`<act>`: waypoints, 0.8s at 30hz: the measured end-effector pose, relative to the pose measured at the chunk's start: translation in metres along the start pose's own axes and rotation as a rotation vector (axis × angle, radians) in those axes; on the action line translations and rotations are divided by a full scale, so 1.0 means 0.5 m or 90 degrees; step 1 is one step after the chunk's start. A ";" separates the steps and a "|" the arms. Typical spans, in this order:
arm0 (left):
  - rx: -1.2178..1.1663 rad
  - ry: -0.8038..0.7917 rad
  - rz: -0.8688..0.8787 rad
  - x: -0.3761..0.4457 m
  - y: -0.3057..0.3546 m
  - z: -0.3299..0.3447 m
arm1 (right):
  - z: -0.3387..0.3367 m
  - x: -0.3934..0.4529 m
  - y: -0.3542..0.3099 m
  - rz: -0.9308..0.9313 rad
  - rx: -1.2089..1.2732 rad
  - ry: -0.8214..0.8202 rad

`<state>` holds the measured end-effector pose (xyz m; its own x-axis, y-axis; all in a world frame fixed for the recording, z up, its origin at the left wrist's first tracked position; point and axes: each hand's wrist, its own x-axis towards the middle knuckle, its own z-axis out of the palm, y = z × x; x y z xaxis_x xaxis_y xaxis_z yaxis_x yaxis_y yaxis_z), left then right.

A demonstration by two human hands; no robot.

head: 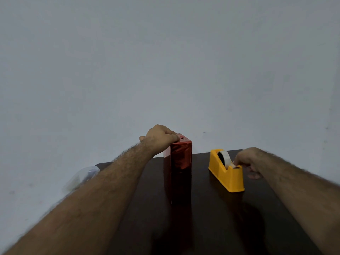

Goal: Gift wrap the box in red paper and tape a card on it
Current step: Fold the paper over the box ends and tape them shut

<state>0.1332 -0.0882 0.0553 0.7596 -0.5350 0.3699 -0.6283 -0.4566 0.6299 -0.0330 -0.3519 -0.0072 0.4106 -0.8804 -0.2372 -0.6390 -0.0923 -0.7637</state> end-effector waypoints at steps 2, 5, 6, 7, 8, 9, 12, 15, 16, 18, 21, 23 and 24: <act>0.012 0.005 0.001 -0.002 0.002 0.001 | -0.001 -0.004 0.002 0.010 -0.001 -0.014; 0.014 0.007 0.002 -0.003 0.003 0.002 | -0.001 -0.015 0.001 0.010 0.013 -0.017; 0.013 0.006 0.000 -0.003 0.003 0.002 | 0.000 -0.015 0.001 0.012 0.019 -0.021; 0.014 0.005 -0.001 -0.003 0.005 0.003 | 0.002 -0.017 0.001 0.012 0.024 -0.027; 0.016 0.006 -0.002 -0.003 0.005 0.003 | 0.003 -0.018 0.001 0.015 0.019 -0.031; 0.017 0.007 -0.002 -0.004 0.007 0.004 | 0.004 -0.021 0.001 0.017 0.015 -0.038; 0.023 0.012 0.000 -0.002 0.008 0.005 | 0.011 -0.027 0.000 0.034 0.011 -0.060; 0.026 0.011 0.002 0.001 0.005 0.007 | 0.020 -0.024 0.001 0.035 0.043 -0.050; 0.025 0.012 0.001 0.001 0.004 0.007 | 0.020 -0.024 -0.003 0.036 0.049 -0.050; 0.019 0.014 0.002 -0.001 0.004 0.008 | 0.017 -0.029 -0.013 0.009 0.071 -0.041; 0.020 0.017 0.004 -0.002 0.004 0.006 | 0.004 -0.038 -0.036 -0.059 0.074 -0.023; 0.021 0.020 0.006 -0.002 0.005 0.006 | -0.005 -0.035 -0.040 -0.063 0.058 -0.024; 0.022 0.021 0.006 -0.003 0.006 0.008 | -0.010 -0.036 -0.035 -0.045 0.059 -0.024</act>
<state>0.1295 -0.0918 0.0540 0.7583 -0.5162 0.3982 -0.6405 -0.4760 0.6027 -0.0326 -0.3365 0.0135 0.4773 -0.8551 -0.2024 -0.5460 -0.1082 -0.8308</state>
